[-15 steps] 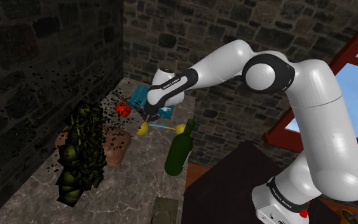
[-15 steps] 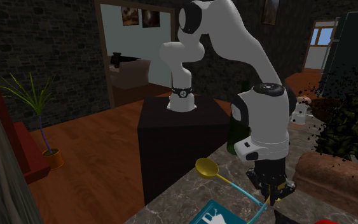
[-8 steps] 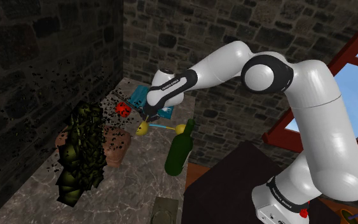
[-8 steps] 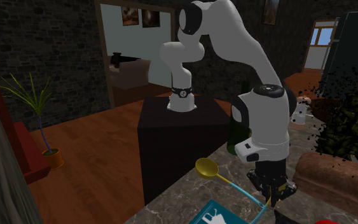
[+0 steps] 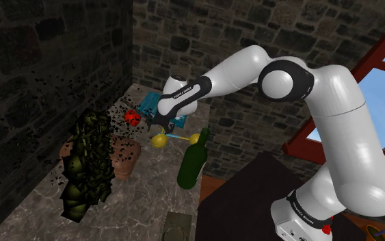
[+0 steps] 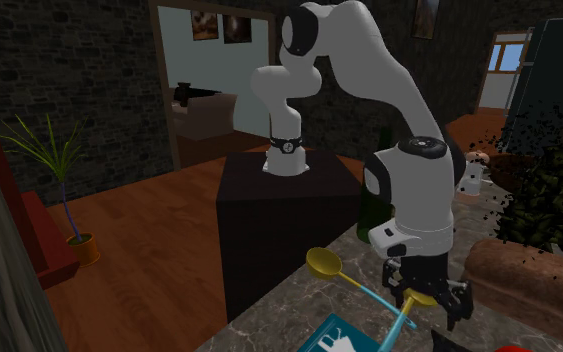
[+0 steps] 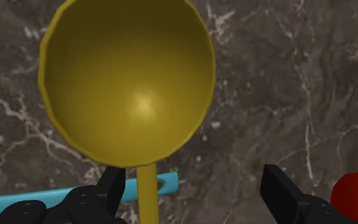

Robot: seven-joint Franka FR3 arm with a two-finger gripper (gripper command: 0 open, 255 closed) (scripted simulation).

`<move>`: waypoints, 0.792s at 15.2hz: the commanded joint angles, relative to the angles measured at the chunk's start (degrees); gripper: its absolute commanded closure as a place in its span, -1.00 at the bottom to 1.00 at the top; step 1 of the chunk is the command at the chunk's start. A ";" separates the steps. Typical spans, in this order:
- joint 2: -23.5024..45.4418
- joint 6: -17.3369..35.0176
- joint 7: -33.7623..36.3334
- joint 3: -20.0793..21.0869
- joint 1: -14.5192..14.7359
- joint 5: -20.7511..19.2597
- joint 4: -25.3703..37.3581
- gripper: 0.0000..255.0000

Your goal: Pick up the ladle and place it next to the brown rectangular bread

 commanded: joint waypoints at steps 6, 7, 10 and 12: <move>-6.93 -2.97 -0.03 -0.22 -0.59 -0.07 -4.05 -1.00; -6.93 -2.97 -0.03 -0.22 -0.59 -0.07 -4.04 -1.00; -6.92 -2.97 -0.03 -0.22 -0.59 -0.07 -4.04 -1.00; -6.92 -2.97 -0.03 -0.22 -0.59 -0.07 -4.04 -1.00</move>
